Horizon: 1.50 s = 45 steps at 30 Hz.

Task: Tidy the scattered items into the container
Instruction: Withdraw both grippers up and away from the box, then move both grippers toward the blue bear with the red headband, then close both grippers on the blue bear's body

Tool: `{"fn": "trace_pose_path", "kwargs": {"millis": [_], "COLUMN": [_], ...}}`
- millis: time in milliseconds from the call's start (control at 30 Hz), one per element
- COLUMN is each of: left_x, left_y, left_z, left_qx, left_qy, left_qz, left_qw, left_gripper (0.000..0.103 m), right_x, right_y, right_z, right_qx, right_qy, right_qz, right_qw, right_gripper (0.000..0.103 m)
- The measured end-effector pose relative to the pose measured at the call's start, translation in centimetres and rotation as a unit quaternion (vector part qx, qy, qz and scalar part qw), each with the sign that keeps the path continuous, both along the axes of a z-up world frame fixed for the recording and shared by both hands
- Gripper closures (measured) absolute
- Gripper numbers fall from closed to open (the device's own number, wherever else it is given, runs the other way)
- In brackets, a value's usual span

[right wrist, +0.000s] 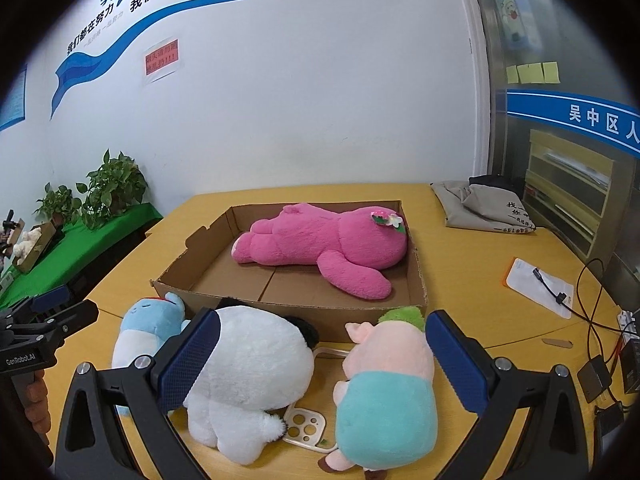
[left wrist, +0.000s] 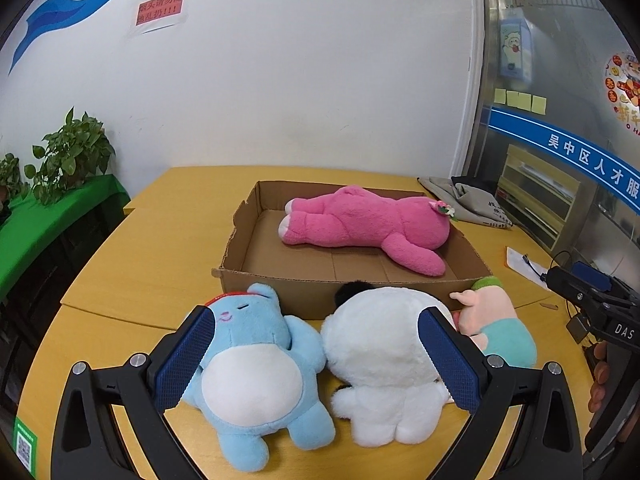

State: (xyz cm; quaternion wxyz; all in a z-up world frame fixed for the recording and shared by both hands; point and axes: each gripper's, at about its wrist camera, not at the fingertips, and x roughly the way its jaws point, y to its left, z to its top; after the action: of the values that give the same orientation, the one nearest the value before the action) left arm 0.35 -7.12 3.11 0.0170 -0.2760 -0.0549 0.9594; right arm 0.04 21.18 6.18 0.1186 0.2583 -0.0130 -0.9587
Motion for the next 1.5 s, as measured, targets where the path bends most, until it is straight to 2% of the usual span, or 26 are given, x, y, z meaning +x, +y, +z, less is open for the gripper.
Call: {"fn": "trace_pose_path", "kwargs": {"millis": [200, 500, 767, 967, 1133, 1267, 1333, 1433, 1500], "left_x": [-0.3, -1.6, -5.5, -8.9, -11.1, -12.0, -12.3, -12.3, -12.2], "left_y": [-1.3, -4.8, -8.2, -11.2, -12.3, -13.0, -13.0, -13.0, -13.0], "left_z": [-0.7, -2.5, -5.5, -9.7, -12.7, -13.9, -14.1, -14.2, -14.1], "left_qx": [0.001, 0.025, 0.049, 0.106, 0.15, 0.182, 0.186, 0.192, 0.194], "left_qy": [-0.008, -0.037, -0.087, -0.145, -0.184, -0.199, -0.208, -0.213, -0.214], "left_qz": [0.004, 0.002, -0.029, -0.043, -0.072, -0.091, -0.104, -0.115, -0.119], "left_qw": [1.0, 0.999, 0.9946, 0.9828, 0.9688, 0.9586, 0.9547, 0.9512, 0.9498], "left_gripper": [0.0, 0.0, 0.0, 0.0, 0.0, 0.0, 0.003, 0.006, 0.01], "right_x": [-0.4, -0.9, -0.5, 0.1, 0.5, -0.4, -1.3, -1.8, -1.9], "right_y": [-1.0, -3.0, -8.3, -15.0, -20.1, -22.5, -23.2, -23.9, -24.3], "right_z": [-1.0, -2.6, -5.8, -9.9, -11.6, -13.1, -14.1, -15.1, -15.4], "right_qx": [0.002, 0.008, -0.002, -0.021, -0.007, 0.013, 0.02, 0.035, 0.024], "right_qy": [-0.014, -0.035, -0.078, -0.126, -0.129, -0.137, -0.151, -0.157, -0.163], "right_qz": [0.007, 0.032, 0.122, 0.208, 0.257, 0.249, 0.235, 0.226, 0.236], "right_qw": [1.0, 0.999, 0.989, 0.97, 0.958, 0.959, 0.96, 0.961, 0.958], "right_gripper": [0.0, 0.0, 0.0, 0.0, 0.0, 0.0, 0.0, 0.001, 0.006]}}
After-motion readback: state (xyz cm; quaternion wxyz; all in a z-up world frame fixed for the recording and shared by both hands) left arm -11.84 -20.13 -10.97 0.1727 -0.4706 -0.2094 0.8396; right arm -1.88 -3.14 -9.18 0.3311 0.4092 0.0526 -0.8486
